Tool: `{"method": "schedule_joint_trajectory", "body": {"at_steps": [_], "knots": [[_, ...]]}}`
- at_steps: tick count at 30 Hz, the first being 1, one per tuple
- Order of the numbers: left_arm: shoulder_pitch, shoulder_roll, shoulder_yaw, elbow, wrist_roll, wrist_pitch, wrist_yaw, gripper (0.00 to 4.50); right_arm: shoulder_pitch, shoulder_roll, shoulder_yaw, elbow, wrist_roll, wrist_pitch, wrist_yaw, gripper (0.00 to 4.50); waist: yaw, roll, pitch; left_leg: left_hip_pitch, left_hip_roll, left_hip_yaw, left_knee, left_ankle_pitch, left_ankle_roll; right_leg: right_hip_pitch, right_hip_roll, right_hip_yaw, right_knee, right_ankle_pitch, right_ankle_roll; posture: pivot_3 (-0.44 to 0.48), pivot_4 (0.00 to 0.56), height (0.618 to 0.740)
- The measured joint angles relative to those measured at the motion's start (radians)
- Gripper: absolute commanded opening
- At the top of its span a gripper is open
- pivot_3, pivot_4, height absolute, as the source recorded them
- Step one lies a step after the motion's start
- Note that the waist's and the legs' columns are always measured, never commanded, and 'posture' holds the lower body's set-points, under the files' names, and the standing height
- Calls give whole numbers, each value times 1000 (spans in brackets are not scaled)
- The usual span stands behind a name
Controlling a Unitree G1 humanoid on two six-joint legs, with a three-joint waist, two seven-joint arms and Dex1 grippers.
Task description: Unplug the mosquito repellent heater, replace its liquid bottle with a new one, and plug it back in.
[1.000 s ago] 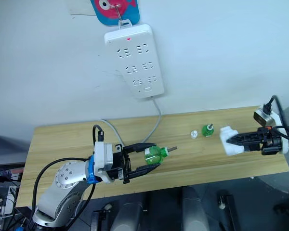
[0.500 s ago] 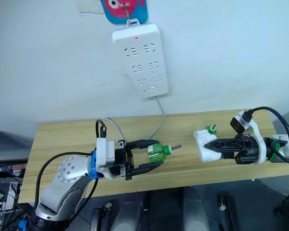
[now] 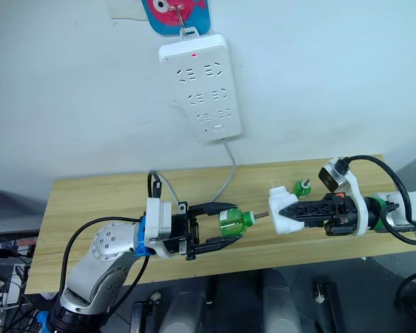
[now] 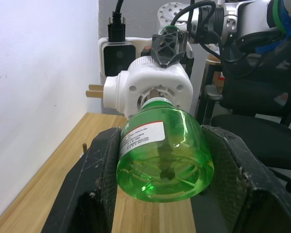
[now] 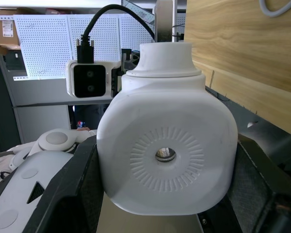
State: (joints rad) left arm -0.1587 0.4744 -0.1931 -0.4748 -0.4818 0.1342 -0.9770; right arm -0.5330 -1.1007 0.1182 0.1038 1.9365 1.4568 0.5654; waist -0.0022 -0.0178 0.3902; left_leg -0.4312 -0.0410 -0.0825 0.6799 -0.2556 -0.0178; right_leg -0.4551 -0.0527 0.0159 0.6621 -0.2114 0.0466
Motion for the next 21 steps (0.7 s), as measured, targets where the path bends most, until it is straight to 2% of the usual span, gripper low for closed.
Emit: {"method": "schedule_joint_trajectory", "body": {"at_steps": [21], "knots": [[-9, -17, -19, 22, 13, -15, -18, 2216, -29, 16, 2, -28, 0, -8, 1, 2979, 0, 0, 0, 0, 0, -1, 0, 0, 0, 0, 0, 0, -1, 0, 0, 28, 381, 740]]}}
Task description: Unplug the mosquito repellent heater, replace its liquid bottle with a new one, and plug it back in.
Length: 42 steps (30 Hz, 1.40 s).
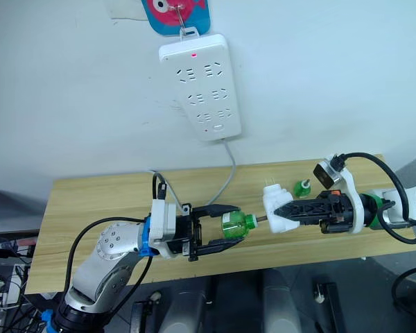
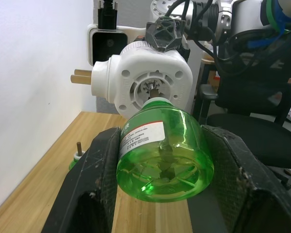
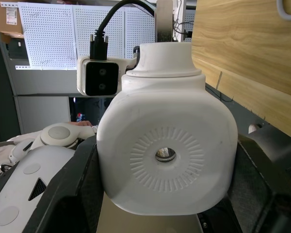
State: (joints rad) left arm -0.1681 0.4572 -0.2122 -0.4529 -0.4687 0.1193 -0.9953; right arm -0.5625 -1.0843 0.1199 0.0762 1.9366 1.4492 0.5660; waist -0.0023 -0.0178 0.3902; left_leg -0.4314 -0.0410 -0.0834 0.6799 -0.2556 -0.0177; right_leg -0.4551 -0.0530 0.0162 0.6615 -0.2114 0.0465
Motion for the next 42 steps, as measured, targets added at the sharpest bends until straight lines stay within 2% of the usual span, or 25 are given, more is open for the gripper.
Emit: {"method": "schedule_joint_trajectory", "body": {"at_steps": [32, 42], "knots": [[-40, -20, -11, 52, 8, -3, -11, 2216, 5, 65, -9, -3, 11, -29, -88, 2979, -1, 0, 0, 0, 0, 0, 0, 0, 0, 0, 0, 0, 0, 0, 0, 16, 367, 740], [-44, -30, -18, 58, 13, -33, -26, 2216, 4, 44, -2, -119, 4, -77, -115, 2979, -1, 0, 0, 0, 0, -1, 0, 0, 0, 0, 0, 0, 0, 0, 0, 11, 355, 740]]}}
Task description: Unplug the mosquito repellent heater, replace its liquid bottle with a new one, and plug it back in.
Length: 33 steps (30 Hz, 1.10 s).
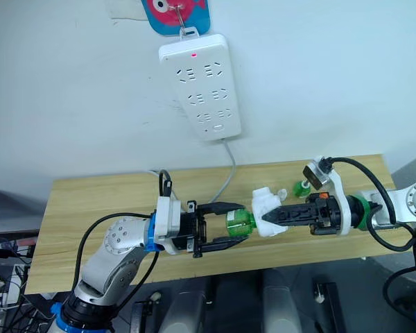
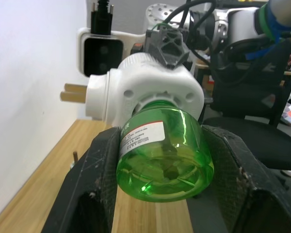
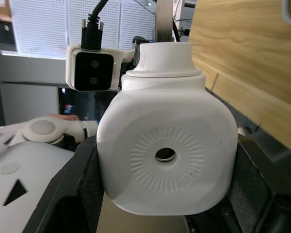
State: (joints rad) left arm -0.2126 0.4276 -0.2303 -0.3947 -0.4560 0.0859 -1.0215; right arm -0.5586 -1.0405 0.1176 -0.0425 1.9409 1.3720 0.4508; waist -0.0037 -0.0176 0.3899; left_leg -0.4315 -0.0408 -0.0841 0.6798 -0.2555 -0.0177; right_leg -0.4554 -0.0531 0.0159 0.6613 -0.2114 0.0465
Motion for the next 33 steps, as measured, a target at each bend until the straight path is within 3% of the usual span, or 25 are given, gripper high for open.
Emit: {"method": "schedule_joint_trajectory", "body": {"at_steps": [8, 23, 27, 28, 33], "knots": [[4, 0, 3, 24, 25, 1, 7, 2216, 16, 33, 0, -26, 4, -57, -95, 2979, 0, 0, 0, 0, 0, 0, 0, 0, 0, 0, 0, 0, 0, 0, 0, 9, 340, 740], [8, -4, 24, 26, 19, -2, 0, 2216, -10, 61, 5, -2, -4, -35, -91, 2979, -1, 0, 0, 0, 0, 0, 0, 0, 0, 0, 0, 0, 0, 0, 0, 8, 345, 740], [7, -12, 4, 20, 19, -2, -9, 2216, -24, 80, 38, -8, -3, -23, -71, 4304, -1, 0, 0, 0, 0, 0, 0, 0, 0, 0, 0, 0, 0, 0, 0, 16, 357, 740], [7, -24, -12, 15, 19, -2, -12, 2216, -26, 87, 51, -15, -1, -19, -63, 4451, -1, 0, 0, 0, 0, 0, 0, 0, 0, 0, 0, 0, 0, 0, 0, 16, 357, 740], [9, -24, -23, 8, 19, -2, -12, 2216, -54, 79, 67, -15, 1, -9, -50, 4451, -1, 0, 0, 0, 0, -1, 0, 0, 0, 0, 0, 0, 0, 0, 0, 20, 361, 740]]}}
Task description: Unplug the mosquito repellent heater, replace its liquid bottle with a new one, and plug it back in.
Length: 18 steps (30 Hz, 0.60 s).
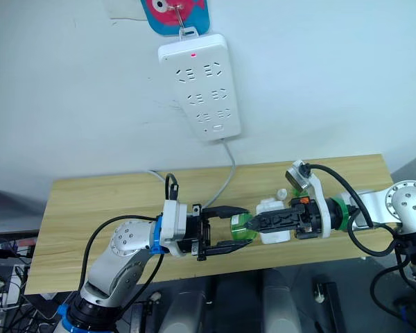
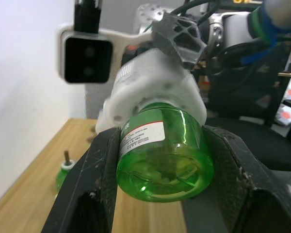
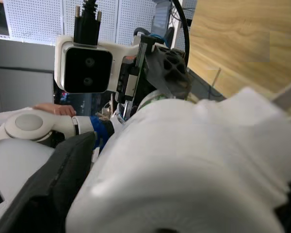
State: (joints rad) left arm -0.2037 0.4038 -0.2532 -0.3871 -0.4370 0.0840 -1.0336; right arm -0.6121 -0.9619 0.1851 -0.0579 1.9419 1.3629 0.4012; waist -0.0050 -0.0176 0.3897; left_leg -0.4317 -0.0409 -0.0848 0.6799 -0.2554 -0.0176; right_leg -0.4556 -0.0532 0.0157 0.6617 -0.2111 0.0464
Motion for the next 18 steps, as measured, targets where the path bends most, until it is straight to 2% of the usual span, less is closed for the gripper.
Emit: {"method": "schedule_joint_trajectory", "body": {"at_steps": [12, 18], "knots": [[-2, -5, 9, -2, -22, 23, 44, 2216, 4, -15, 39, 1, 0, 7, 36, 4451, 0, 0, 0, 0, 0, -1, 0, 0, 0, 0, 0, 0, 0, 0, 0, 27, 366, 740], [-10, -6, 24, -1, -24, 44, 64, 2216, 5, -62, 76, -25, 1, 21, 120, 4451, 1, 0, 0, 0, 0, -1, 0, 0, 0, 0, 0, 0, 0, 0, 0, 24, 366, 740]]}}
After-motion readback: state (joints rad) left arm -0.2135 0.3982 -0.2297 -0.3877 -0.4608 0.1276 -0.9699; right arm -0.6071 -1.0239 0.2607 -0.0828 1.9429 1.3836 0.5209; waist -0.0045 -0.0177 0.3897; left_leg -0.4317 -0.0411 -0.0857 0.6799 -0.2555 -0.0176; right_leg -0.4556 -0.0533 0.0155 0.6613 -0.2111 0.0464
